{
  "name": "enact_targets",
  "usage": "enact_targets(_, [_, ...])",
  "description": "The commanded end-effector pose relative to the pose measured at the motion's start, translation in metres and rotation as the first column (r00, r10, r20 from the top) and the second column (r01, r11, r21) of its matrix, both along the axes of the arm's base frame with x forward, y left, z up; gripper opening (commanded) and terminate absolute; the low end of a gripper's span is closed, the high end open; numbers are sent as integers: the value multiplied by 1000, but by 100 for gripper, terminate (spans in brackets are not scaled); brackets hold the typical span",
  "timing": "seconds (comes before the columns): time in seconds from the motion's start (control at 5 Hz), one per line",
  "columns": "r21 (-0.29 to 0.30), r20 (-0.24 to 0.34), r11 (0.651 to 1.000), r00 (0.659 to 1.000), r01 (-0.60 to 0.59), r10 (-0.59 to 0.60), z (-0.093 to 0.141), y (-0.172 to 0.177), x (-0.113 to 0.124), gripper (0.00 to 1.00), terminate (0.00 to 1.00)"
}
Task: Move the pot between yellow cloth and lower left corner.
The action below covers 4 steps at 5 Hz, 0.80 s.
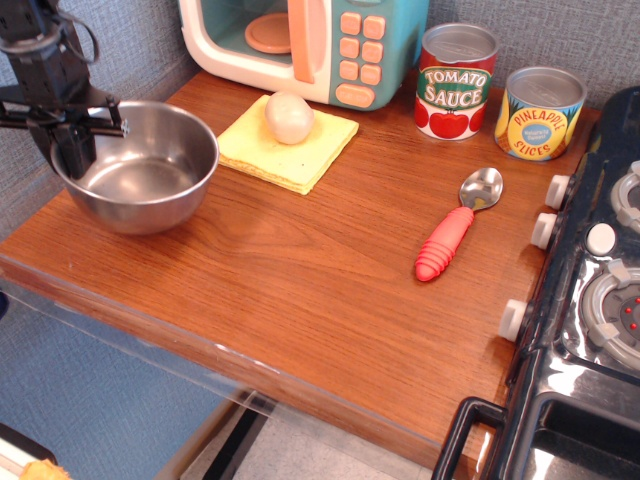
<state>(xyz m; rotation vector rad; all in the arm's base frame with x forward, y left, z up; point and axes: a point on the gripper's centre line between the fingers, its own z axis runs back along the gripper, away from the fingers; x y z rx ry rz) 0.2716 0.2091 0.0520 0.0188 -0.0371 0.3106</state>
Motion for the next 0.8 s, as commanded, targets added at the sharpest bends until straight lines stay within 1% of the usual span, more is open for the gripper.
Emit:
enact_targets(0.0, [64,-55,998,998,16,-12,7,14,4,0,0])
enact_targets(0.2, [62,-70,998,997,-8,13,5,19,2,100,0])
enact_targets(0.6, [58,-34,998,999,18,-16,15,17,3,100,0])
